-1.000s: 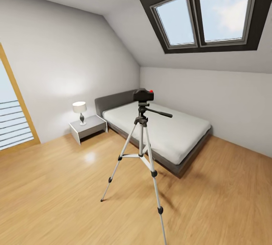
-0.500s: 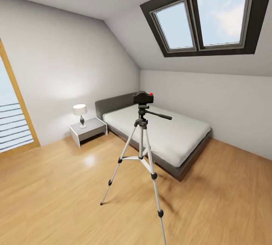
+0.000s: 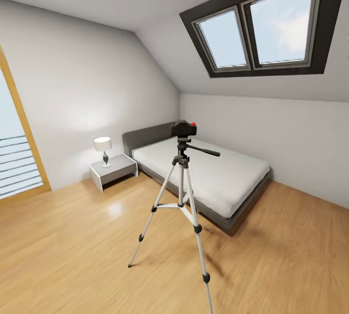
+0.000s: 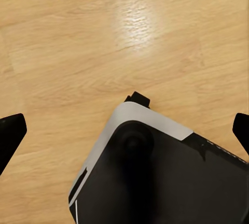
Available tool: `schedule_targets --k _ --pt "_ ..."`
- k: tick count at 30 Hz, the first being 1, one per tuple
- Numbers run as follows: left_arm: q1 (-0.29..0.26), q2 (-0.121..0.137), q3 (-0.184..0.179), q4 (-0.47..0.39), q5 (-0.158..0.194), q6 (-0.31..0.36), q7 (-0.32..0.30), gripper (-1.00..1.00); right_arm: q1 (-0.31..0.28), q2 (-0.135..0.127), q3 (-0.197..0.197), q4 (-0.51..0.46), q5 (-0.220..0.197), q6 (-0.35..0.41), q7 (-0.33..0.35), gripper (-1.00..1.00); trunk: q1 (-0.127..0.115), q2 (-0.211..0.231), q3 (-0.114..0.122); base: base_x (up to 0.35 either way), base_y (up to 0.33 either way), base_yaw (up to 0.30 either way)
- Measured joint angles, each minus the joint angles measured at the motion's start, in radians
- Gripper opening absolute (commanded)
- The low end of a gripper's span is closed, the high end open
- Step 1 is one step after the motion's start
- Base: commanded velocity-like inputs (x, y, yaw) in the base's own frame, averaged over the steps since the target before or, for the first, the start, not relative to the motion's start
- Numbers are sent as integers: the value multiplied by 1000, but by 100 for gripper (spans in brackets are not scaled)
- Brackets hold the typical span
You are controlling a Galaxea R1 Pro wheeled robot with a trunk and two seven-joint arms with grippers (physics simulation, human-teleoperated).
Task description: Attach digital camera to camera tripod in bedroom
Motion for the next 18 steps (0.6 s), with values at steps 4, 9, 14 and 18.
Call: schedule_targets --k 4,9,14,18 --pt "0 0 0 0 0 0 0 100 0 -1 0 -1 0 0 -1 100 0 0 6 0 0 0" --pt "0 -1 0 0 0 0 0 100 0 -1 0 -1 0 0 0 100 0 0 14 0 0 0" --pt "0 0 0 0 0 0 0 100 0 -1 0 -1 0 0 0 100 0 0 16 0 0 0" --pt "0 0 0 0 0 0 0 100 0 -1 0 -1 0 2 0 100 0 0 17 0 0 0"
